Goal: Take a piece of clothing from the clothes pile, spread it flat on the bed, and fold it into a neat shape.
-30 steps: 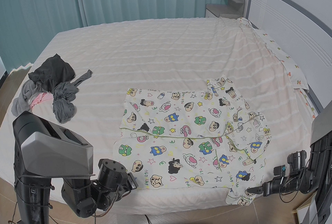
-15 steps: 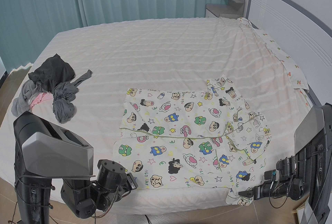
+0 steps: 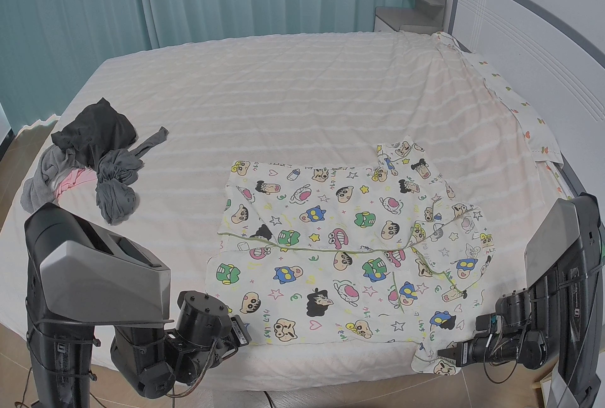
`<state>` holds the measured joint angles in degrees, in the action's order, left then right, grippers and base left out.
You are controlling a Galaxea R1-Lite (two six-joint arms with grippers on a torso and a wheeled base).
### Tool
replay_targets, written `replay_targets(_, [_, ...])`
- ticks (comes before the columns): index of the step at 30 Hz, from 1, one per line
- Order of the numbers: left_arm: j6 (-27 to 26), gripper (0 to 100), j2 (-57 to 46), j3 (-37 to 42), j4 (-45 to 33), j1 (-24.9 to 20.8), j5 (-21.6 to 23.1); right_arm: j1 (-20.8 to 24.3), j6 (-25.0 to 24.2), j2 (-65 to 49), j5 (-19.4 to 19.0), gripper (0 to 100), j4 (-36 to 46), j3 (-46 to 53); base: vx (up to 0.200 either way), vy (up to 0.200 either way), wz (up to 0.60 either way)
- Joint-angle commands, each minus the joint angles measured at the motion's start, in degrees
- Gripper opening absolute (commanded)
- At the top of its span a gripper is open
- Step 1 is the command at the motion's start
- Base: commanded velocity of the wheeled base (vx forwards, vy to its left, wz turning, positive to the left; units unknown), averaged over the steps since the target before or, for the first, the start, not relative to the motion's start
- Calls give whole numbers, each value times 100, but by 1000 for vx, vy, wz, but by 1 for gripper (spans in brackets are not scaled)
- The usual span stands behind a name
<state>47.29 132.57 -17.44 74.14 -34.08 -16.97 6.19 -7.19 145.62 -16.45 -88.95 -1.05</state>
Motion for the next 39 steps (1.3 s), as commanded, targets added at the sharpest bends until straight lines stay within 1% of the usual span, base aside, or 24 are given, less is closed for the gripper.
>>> replay_targets(1, [0, 0, -3, 31, 12, -46, -35, -30, -19, 2, -17, 0, -87, 61, 0, 0, 0])
replay_targets(8, [-9, 0, -30, 162, 39, -142, -61, -127, -133, -68, -25, 0, -78, 105, 0, 0, 0])
replay_targets(11, [-44, 0, -56, 259, 197, -142, -61, -153, -142, -271, -25, 0, -8, 105, 0, 0, 0])
replay_targets(16, [-35, 0, -118, 470, 346, -142, -35, -224, -98, -824, -61, 0, 722, 105, 0, 0, 0])
replay_targets(19, [-27, 0, -126, 567, 478, -142, -26, -364, -45, -877, -157, 0, 941, 105, 0, 0, 0])
replay_targets(23, [-27, 0, -144, 707, 610, -142, -26, -444, -45, -1062, -201, 0, 1135, 105, 0, 0, 0])
replay_targets(24, [-27, 0, -144, 804, 716, -142, -17, -452, -28, -1290, -333, 0, 1425, 105, 0, 0, 0])
replay_targets(25, [-27, 0, -144, 804, 716, -142, -17, -452, -28, -1308, -351, 0, 1442, 105, 0, 0, 0])
replay_targets(26, [-27, 0, -135, 874, 777, -142, -8, -452, -19, -1510, -482, 0, 1697, 105, 0, 0, 0])
replay_targets(27, [-18, 0, -135, 918, 821, -142, -8, -452, 7, -1642, -535, 0, 1855, 105, 0, 0, 0])
replay_targets(34, [0, 0, -135, 1147, 1023, -142, 36, -461, 69, -1985, -570, 0, 2436, 105, 0, 0, 0])
replay_targets(39, [9, 0, -144, 1490, 1427, -134, 264, -540, 113, -2275, -570, 0, 2769, 105, 0, 0, 0])
